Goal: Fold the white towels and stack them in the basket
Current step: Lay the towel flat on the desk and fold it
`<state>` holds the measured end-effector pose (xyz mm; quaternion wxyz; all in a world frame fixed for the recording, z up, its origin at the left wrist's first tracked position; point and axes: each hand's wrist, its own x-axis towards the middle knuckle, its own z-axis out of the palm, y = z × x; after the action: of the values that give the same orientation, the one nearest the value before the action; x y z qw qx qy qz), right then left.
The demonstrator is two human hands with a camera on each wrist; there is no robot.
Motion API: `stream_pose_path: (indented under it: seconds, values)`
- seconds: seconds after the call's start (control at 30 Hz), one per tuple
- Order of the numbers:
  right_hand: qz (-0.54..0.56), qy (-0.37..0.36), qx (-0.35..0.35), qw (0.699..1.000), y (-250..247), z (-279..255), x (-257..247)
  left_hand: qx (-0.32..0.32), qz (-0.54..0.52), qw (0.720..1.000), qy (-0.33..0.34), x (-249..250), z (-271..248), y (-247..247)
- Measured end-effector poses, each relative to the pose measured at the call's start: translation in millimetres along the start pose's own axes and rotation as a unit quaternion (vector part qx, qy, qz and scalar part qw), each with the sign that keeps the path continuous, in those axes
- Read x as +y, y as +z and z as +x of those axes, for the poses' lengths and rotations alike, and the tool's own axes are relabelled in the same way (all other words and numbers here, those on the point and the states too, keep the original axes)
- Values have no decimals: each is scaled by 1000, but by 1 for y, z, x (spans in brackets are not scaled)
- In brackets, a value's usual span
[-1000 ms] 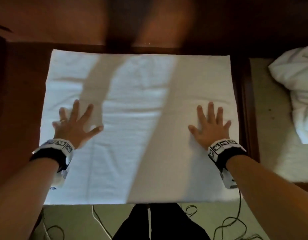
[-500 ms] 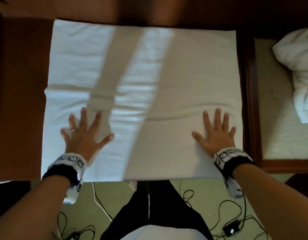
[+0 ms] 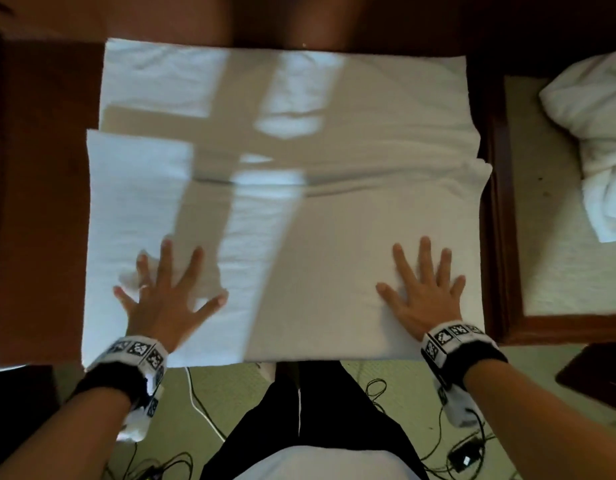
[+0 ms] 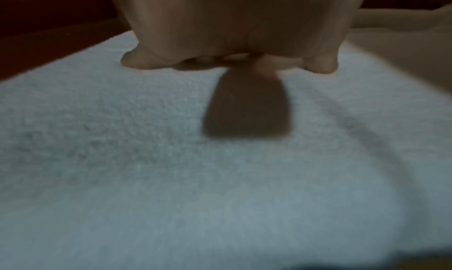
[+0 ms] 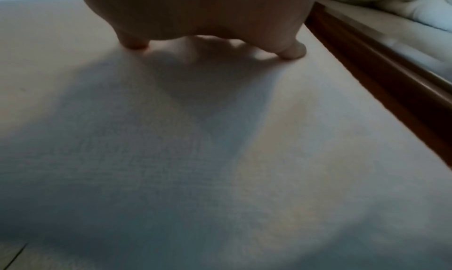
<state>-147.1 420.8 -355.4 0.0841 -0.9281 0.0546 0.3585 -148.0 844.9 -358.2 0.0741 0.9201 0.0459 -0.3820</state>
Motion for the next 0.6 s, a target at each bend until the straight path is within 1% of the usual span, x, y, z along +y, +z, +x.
stream_pose_path:
  seconds: [0.07,0.13,0.2,0.27,0.33,0.4,0.5,0.57,0.6]
  values:
    - [-5,5,-10,1000,3,1,4,-4,-7,1000,-13,-3,-3,8]
    - [-16,6,7,1000,-7,20,4,6,5,1000,-21,-2,12,0]
    - [-19,6,28,999,-23,47,1,39,16,999,-15,0,37,-15]
    - [-16,11,39,999,-42,74,-4,55,27,998,-12,4,63,-38]
    - [0,13,36,999,-63,94,-10,54,27,998,-3,10,82,-61]
    - [7,23,37,999,-73,103,-14,49,18,999,-5,14,89,-75]
    - [-18,40,65,997,-59,78,-18,50,4,999,-18,16,68,-66]
    - [-15,36,62,997,-31,42,-14,42,13,999,-4,12,39,-36]
    - [-9,34,46,998,-15,23,-11,38,12,999,5,8,24,-18]
